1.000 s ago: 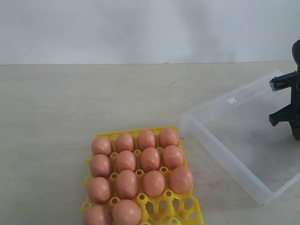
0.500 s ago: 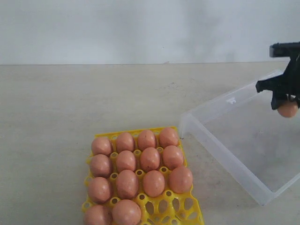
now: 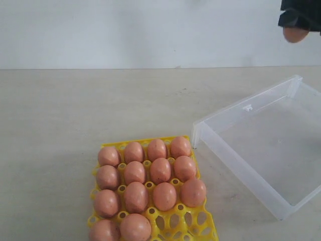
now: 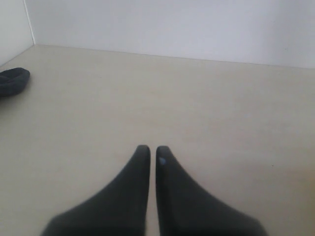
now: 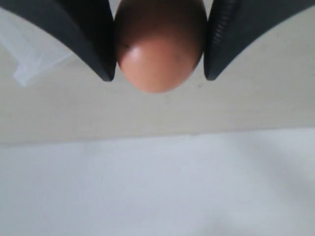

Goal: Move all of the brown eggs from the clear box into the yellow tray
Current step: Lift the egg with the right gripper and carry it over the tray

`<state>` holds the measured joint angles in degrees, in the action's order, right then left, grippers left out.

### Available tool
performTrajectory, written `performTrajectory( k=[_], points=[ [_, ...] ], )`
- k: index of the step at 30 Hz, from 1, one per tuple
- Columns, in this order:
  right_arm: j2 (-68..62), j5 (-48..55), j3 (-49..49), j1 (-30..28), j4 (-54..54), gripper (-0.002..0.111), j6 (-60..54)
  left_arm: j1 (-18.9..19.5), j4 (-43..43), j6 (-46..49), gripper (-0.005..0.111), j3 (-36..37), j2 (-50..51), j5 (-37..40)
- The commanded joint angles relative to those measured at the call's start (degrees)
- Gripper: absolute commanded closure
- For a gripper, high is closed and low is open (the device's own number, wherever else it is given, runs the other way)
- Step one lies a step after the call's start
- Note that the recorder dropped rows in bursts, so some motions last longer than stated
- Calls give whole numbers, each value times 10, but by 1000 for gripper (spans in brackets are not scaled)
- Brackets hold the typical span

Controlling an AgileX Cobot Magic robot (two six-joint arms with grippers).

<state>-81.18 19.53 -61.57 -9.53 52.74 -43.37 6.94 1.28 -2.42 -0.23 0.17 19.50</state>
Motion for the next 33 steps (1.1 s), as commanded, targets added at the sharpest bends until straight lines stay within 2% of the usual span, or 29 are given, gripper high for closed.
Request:
performTrajectory(
  k=[1,6,8,15,17,18,20,21,24,26,30,33],
  points=[
    [89,-64,69,0,220,108,-277,-2,0,2,103,2,-2,-3],
    [128,-10,71,0,415,108,-537,-2,0,2,103,2,-2,-3],
    [128,33,60,0,472,108,-609,-2,0,2,103,2,-2,-3],
    [119,208,4,5,472,108,-730,-2,0,2,103,2,-2,-3],
    [119,217,1,23,401,108,-762,-2,0,2,103,2,-2,-3],
    [119,208,1,37,327,108,-766,-2,0,2,103,2,-2,-3],
    [119,170,3,75,133,108,-710,-2,0,2,103,2,-2,-3],
    [119,135,6,98,9,108,-632,-2,0,2,103,2,-2,-3],
    [119,39,23,144,-345,108,-314,-2,0,2,103,2,-2,-2],
    [119,6,26,148,-534,108,-126,-2,0,2,103,2,-2,-2],
    [120,-64,25,146,-797,108,178,-2,0,2,103,2,-2,-2],
    [120,-100,11,146,-891,108,395,-2,0,2,103,2,-2,-2]
  ],
)
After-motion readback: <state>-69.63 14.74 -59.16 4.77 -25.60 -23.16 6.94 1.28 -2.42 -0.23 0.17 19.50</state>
